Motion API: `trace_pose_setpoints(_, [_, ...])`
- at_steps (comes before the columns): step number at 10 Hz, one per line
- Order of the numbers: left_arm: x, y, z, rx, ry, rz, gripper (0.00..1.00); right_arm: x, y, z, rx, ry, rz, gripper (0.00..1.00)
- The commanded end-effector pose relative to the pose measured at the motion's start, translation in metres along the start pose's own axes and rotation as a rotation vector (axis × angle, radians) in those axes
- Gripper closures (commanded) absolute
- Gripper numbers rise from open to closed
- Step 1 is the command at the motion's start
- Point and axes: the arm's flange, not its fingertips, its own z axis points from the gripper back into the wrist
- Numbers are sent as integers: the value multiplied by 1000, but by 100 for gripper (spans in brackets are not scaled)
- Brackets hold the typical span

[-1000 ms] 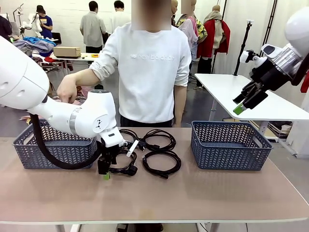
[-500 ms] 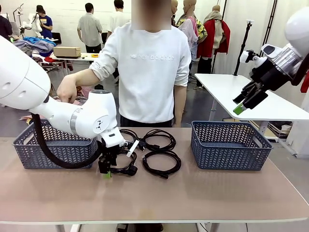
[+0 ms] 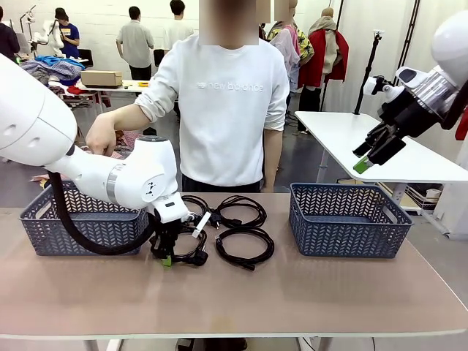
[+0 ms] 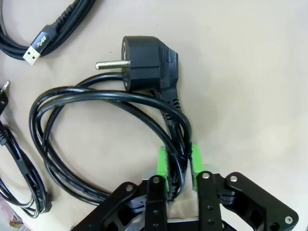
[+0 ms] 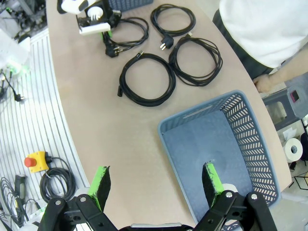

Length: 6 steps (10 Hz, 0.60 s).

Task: Organize the cables according to human instructions.
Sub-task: Pick up a bundle of cables and place it in the basket indicated by the human.

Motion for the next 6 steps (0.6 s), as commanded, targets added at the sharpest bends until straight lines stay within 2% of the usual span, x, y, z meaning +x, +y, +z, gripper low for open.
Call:
trace_pose_setpoints(1, [0, 1, 3, 6, 20, -23, 100, 2, -2, 2, -1, 1, 0, 0])
trace_pose_setpoints(4, [3, -10, 11, 1, 18, -56, 100, 2, -2, 2, -1, 1, 0, 0])
trace_pose_setpoints(6, [8, -14, 34, 33, 20, -63, 97, 2, -2, 2, -1, 1, 0, 0])
